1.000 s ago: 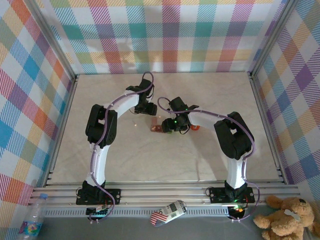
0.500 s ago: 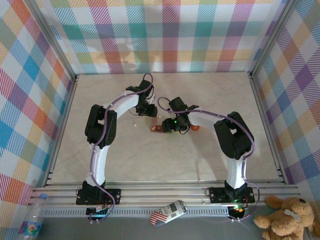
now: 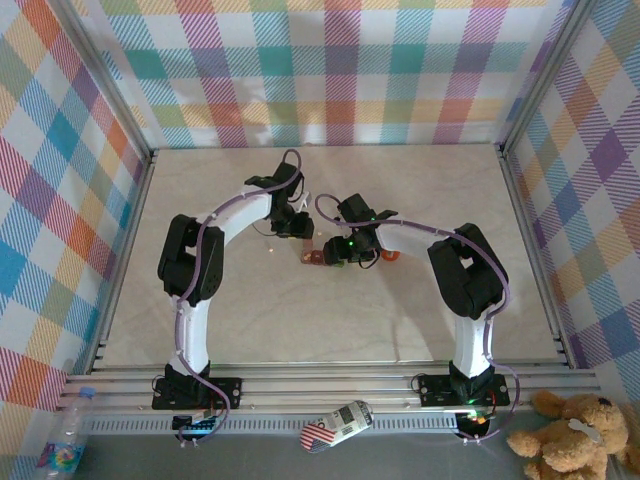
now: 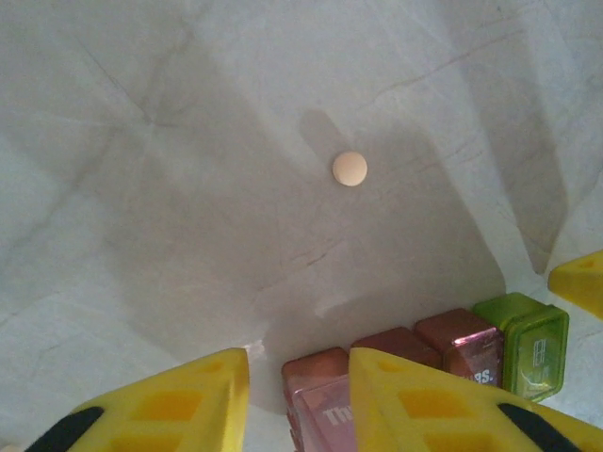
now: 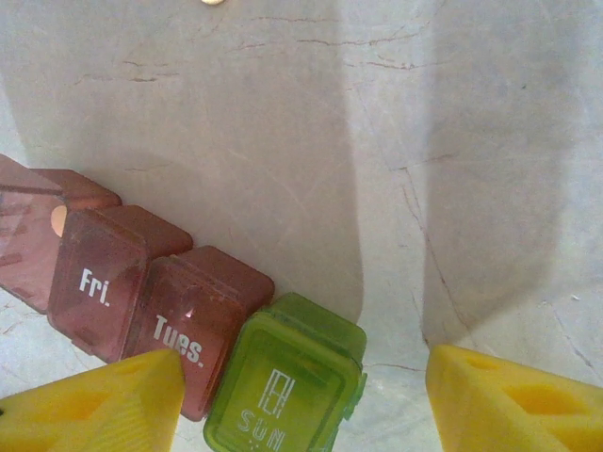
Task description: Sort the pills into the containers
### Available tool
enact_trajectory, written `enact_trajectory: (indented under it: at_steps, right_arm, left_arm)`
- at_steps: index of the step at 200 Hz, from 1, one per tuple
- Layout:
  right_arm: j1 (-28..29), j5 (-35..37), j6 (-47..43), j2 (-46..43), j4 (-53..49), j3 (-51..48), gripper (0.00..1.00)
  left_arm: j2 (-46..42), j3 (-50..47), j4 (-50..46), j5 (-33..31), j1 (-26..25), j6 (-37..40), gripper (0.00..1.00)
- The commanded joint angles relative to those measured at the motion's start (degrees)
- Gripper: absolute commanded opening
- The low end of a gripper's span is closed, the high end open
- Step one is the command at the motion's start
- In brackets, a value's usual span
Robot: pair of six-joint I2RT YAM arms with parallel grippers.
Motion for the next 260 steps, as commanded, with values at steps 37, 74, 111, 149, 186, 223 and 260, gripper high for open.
enact_trajectory:
  at_steps: [37,74,111,149,186,223,260]
  right_arm:
    - [-0.3,1.0,1.1,2.5,-0.8,0.4,0.68]
    - [-0.3,1.0,1.0,2.9,-0.7,0.5,0.68]
    - [-0.5,0.9,1.0,3.2,-0.6,0.4,0.68]
    - [-0.6,0.8,1.3,3.4,-0.4,0.2,0.68]
    - [-0.7,0.8,1.4,3.6,-0.1,0.1,0.68]
    - [-0.8,0.7,1.4,3.8,-0.1,0.0,0.68]
    - [-1.4,0.1,1.5,4.8,-0.2,0.5,0.68]
  left_arm:
    - [-4.0,-2.7,0.8,3.1,-1.2,-0.4,0.26]
    - [-5.8,-5.8,2.0,3.6,-2.3,-0.9,0.24]
    - [-7.3,-9.1,3.2,3.7,-3.5,-1.6,0.21]
    - [-8.6,-12.9,4.8,3.3,-4.7,-2.3,0.20]
    - [-8.8,-15.3,6.2,1.5,-5.3,-2.9,0.20]
    - [-7.9,-15.9,7.4,-0.4,-5.3,-3.2,0.20]
    - [-6.6,-15.0,7.5,-3.1,-5.2,-3.2,0.20]
